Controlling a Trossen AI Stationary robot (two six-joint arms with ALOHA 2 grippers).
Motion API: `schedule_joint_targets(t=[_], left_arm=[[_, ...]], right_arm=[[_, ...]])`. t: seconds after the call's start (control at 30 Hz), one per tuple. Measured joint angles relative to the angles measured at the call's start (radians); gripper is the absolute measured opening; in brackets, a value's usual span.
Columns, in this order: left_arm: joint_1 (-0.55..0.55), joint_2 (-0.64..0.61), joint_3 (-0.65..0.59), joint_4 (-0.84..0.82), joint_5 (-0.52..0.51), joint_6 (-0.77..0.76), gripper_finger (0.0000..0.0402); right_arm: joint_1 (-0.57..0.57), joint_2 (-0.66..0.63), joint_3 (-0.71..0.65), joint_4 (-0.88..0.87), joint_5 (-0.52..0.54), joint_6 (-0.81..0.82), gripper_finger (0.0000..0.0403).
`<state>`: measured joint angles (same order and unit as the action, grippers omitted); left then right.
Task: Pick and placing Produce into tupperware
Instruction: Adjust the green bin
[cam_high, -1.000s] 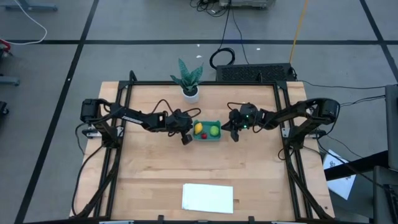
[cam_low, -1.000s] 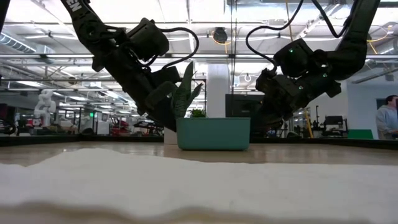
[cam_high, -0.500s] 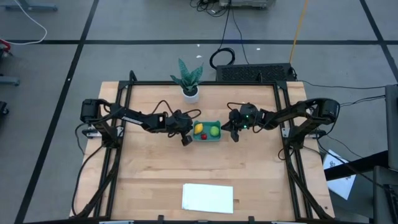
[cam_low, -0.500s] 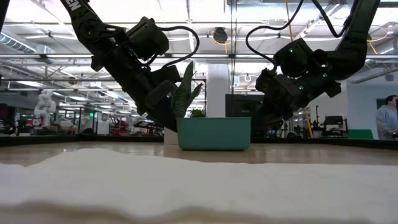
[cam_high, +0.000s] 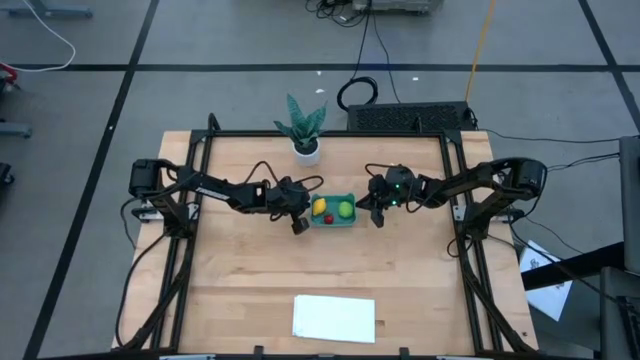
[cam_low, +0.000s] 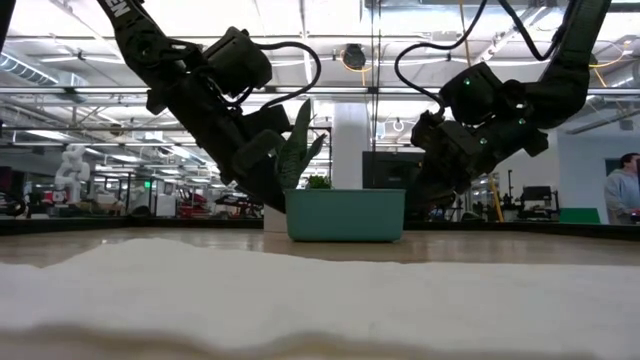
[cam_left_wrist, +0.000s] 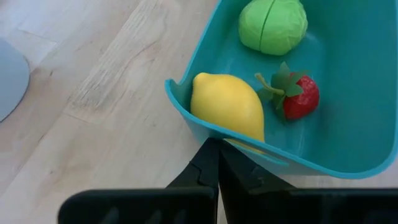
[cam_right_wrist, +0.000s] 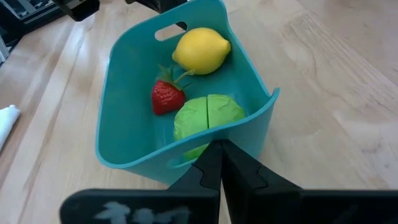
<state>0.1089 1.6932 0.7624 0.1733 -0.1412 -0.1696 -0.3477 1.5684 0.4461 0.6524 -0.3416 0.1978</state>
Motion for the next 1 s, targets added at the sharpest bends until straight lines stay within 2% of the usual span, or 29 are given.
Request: schedule_joint_targets(t=[0.73,1.0], left_arm=[[-0.012,0.0,0.003,-0.045,-0.022,-0.026,0.0],[-0.021,0.0,0.003,-0.104,-0.079,-0.047,0.0]], right_arm=[[0.001,0.0,0.002,-0.041,0.004,0.018,0.0],[0.001,0.0,0.002,-0.056,0.005,0.023,0.0]])
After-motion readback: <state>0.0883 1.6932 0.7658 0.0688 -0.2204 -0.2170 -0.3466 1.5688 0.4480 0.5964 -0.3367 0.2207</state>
